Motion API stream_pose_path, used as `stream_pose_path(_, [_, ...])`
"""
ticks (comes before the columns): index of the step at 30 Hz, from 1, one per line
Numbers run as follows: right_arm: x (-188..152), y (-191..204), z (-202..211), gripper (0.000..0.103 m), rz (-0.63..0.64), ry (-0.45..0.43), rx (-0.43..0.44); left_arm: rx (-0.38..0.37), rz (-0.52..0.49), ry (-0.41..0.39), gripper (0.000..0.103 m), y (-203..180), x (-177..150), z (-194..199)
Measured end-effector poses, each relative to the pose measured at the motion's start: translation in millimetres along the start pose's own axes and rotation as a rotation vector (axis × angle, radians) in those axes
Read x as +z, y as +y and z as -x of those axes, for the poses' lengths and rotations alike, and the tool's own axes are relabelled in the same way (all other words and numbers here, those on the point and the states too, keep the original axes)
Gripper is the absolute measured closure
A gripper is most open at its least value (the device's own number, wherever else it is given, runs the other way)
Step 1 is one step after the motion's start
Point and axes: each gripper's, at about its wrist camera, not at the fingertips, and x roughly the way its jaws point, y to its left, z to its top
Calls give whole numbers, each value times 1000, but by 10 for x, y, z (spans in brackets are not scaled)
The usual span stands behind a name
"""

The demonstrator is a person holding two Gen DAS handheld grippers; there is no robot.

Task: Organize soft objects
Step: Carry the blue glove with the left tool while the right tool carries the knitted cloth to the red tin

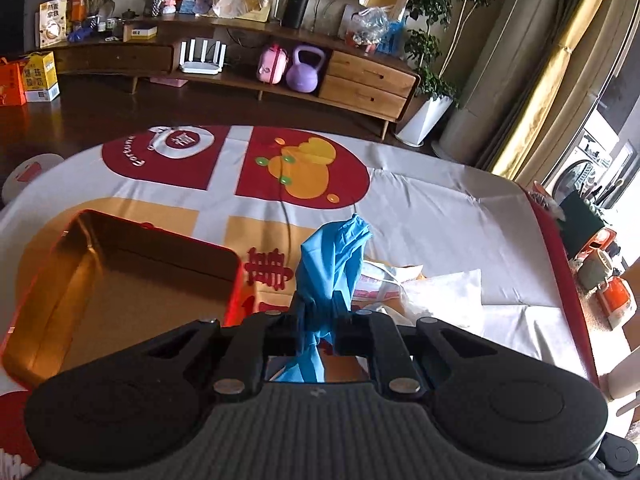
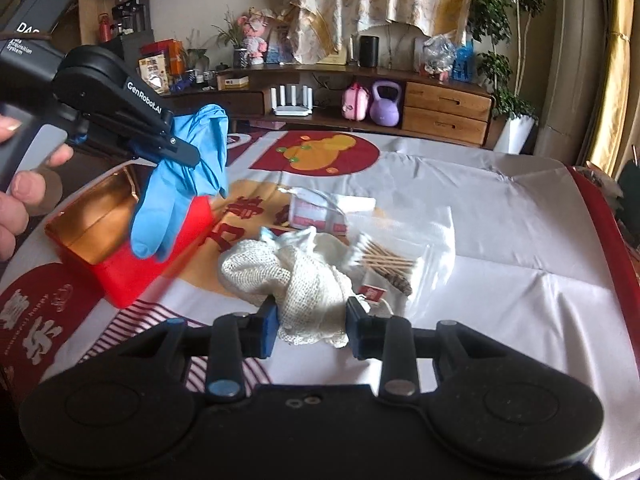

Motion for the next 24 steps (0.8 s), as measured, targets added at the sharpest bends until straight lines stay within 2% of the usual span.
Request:
stream_pose_path(5, [157,140,138,69,18,-16,50,-11,15,-9,91,157,31,260])
stream_pose_path(10, [333,295,173,69,29,-9,96,12,9,-19,91,338,54,497])
stream_pose_path(24, [810,984,-199,69,120,70,198,122,-3,-19,91,957,137,804])
